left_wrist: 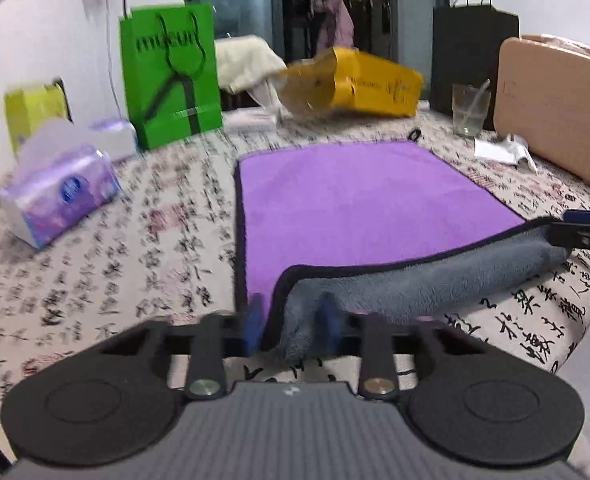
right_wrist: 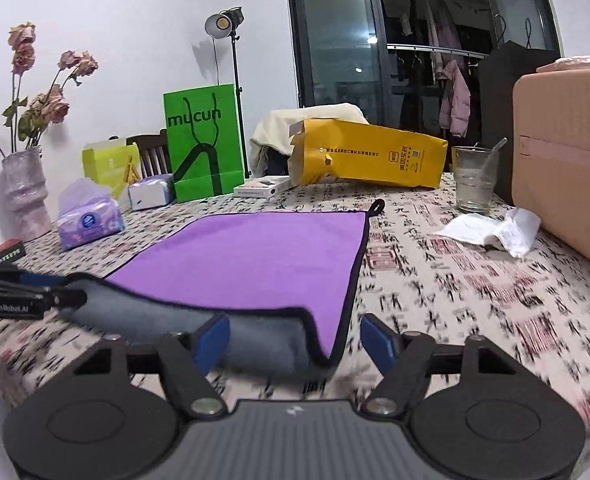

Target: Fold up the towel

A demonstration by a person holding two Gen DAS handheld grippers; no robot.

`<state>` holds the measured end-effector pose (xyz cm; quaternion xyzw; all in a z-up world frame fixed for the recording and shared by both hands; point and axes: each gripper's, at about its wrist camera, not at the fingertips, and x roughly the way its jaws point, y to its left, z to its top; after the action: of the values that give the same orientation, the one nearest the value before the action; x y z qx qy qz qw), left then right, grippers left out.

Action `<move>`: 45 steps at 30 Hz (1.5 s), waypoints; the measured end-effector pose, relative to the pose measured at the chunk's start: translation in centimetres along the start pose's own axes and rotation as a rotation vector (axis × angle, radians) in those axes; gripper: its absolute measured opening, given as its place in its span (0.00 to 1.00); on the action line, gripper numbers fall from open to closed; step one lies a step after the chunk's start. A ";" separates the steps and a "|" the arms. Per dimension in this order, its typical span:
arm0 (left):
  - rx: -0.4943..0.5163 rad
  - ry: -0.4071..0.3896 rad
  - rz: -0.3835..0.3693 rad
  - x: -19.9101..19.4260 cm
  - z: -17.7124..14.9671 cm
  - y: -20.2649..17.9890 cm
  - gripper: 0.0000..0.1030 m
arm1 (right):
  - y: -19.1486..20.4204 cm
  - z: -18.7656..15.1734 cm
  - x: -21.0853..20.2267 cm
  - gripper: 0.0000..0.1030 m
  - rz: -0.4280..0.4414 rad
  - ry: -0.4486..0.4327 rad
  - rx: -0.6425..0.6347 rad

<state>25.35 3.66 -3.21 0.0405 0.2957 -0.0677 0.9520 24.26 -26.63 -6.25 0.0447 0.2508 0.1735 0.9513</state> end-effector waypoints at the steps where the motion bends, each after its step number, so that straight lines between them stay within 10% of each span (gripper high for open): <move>1: -0.003 -0.002 -0.004 0.0 0.1 0.1 0.12 | -0.4 0.2 0.7 0.53 0.010 0.016 0.006; 4: -0.007 -0.002 -0.021 0.2 0.6 0.4 0.06 | -1.3 0.6 2.3 0.09 0.045 0.086 0.034; 17: -0.013 -0.068 -0.007 4.2 7.9 1.7 0.06 | -2.3 4.3 6.0 0.06 0.026 0.063 -0.041; 28: -0.069 0.009 -0.033 14.8 16.1 4.9 0.06 | -7.1 11.1 16.5 0.05 0.043 0.115 0.077; 45: -0.081 0.104 -0.012 23.7 18.4 7.0 0.13 | -10.0 13.9 27.8 0.07 0.001 0.211 0.108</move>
<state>56.01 5.95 -1.31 0.0037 0.3475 -0.0590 0.9358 56.83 -26.16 -8.76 0.0777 0.3584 0.1637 0.9158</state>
